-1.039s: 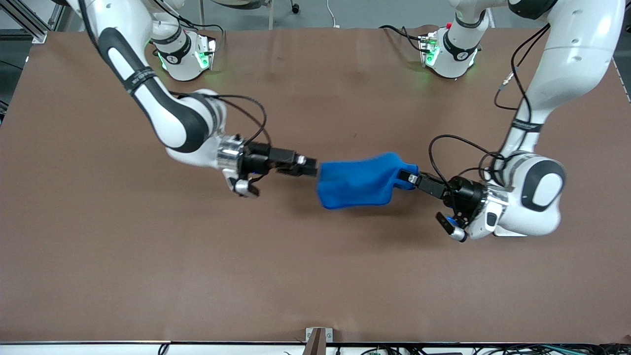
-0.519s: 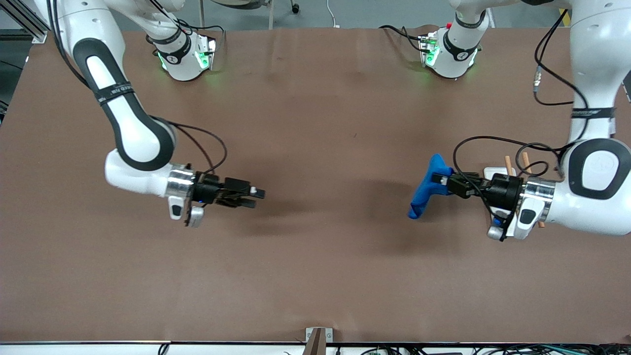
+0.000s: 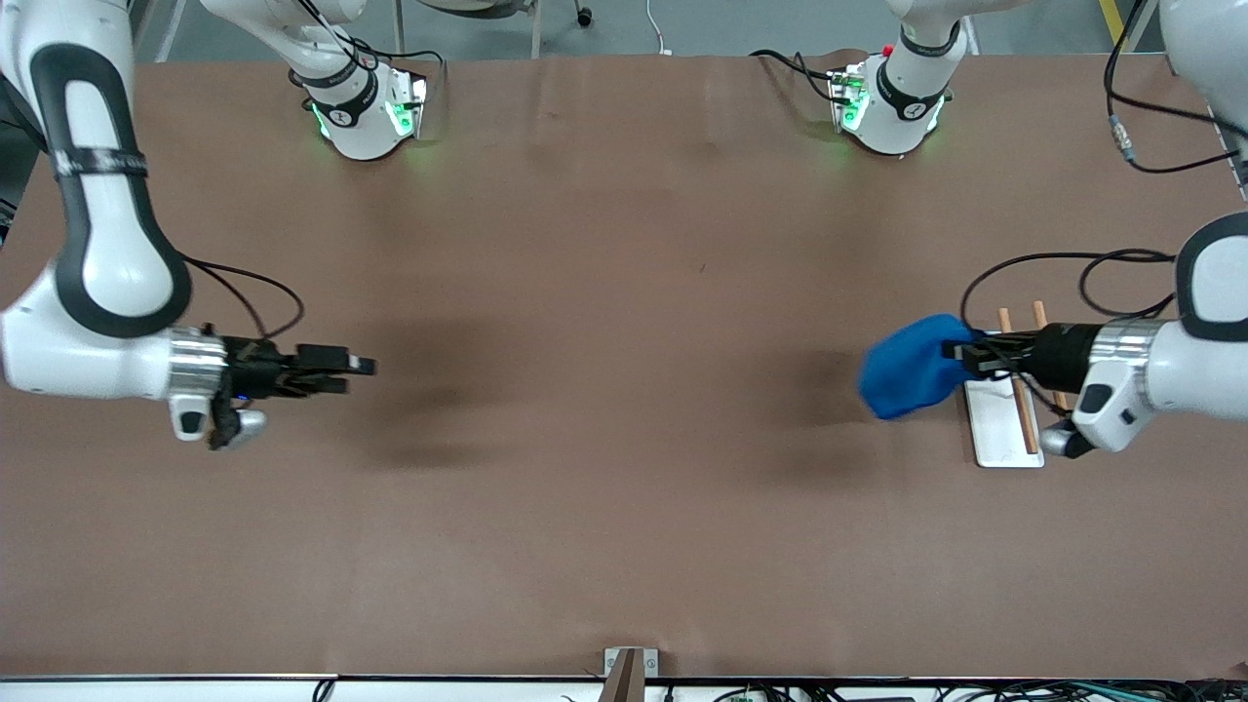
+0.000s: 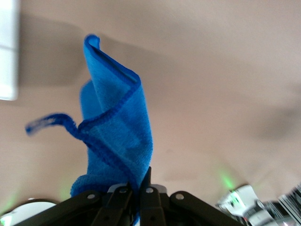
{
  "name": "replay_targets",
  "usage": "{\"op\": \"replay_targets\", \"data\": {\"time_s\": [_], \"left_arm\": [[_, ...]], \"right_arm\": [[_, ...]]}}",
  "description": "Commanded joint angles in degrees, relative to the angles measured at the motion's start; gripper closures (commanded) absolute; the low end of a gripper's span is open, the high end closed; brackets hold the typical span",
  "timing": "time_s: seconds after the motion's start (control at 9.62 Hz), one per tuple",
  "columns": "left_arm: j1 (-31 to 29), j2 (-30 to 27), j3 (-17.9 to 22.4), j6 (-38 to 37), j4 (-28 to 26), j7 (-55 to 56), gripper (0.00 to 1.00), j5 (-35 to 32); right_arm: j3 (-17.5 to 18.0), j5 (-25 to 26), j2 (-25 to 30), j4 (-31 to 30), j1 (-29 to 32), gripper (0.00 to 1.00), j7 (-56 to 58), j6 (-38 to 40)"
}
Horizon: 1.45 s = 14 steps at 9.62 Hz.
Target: Right arm passes towel to left arm to hang
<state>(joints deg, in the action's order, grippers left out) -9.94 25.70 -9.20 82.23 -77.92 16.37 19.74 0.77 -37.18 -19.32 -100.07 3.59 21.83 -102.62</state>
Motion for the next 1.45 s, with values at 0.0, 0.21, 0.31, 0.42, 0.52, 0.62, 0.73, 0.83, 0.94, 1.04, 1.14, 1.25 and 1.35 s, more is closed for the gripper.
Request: {"op": "replay_targets", "data": {"time_s": [0.0, 0.21, 0.31, 0.42, 0.52, 0.62, 0.73, 0.83, 0.94, 1.04, 1.14, 1.25, 1.35], "left_arm": [[-3.0, -0.9, 0.2, 1.2, -2.1, 0.2, 1.00, -6.3], [-5.1, -0.9, 0.0, 3.4, -3.8, -0.4, 1.00, -11.1], [-5.5, -0.6, 0.1, 3.8, -4.5, -1.1, 1.00, -11.4], [-5.6, -0.3, 0.1, 3.8, -4.8, -1.3, 1.00, -12.7], [-5.5, -0.2, 0.1, 4.0, -5.3, -2.2, 1.00, -14.2], [-6.2, -0.1, 0.1, 4.7, -5.2, -3.8, 1.00, -14.6], [-6.9, 0.8, 0.1, 5.6, -5.2, -5.7, 1.00, -15.6], [-7.0, 1.1, 0.1, 6.3, -5.2, -7.0, 1.00, -17.1], [-7.5, 1.1, 0.1, 6.4, -5.2, -8.6, 1.00, -17.5], [-7.6, 1.1, 0.1, 6.4, -5.3, -10.6, 1.00, -18.4], [-8.8, 1.2, 0.1, 6.4, -5.4, -12.1, 1.00, -19.5], [-9.4, 2.0, 0.1, 6.4, -5.4, -14.2, 0.99, -20.3], [-9.9, 2.3, 0.1, 6.8, -5.3, -16.4, 0.99, -22.0]], "right_arm": [[-2.6, 11.0, 5.1, 0.2, -0.6, 0.00, -6.6, 1.2], [-5.3, 19.2, 10.2, 0.3, -0.6, 0.00, -11.0, 0.9], [-6.3, 21.9, 12.3, 0.3, -0.6, 0.00, -11.5, 1.1], [-6.5, 27.1, 14.7, 0.5, -0.5, 0.00, -16.1, 1.3], [-6.5, 29.9, 17.8, 0.3, -0.5, 0.00, -22.3, 1.6], [-6.4, 30.4, 20.0, 0.5, -0.5, 0.00, -24.5, 3.6], [-6.6, 32.8, 22.0, 1.1, -0.5, 0.00, -23.7, 5.2], [-6.4, 33.9, 22.8, 5.0, -0.3, 0.00, -21.3, 10.0], [-6.0, 34.3, 22.7, 9.1, -0.7, 0.00, -21.4, 15.6], [-6.0, 34.4, 22.7, 12.7, -0.3, 0.00, -21.9, 17.3], [-6.5, 34.3, 22.3, 15.0, 0.7, 0.00, -21.9, 17.4], [-6.1, 34.4, 21.6, 16.4, 3.0, 0.00, -22.1, 17.4], [-6.4, 34.4, 20.9, 17.4, 3.5, 0.00, -22.1, 18.6]]}}
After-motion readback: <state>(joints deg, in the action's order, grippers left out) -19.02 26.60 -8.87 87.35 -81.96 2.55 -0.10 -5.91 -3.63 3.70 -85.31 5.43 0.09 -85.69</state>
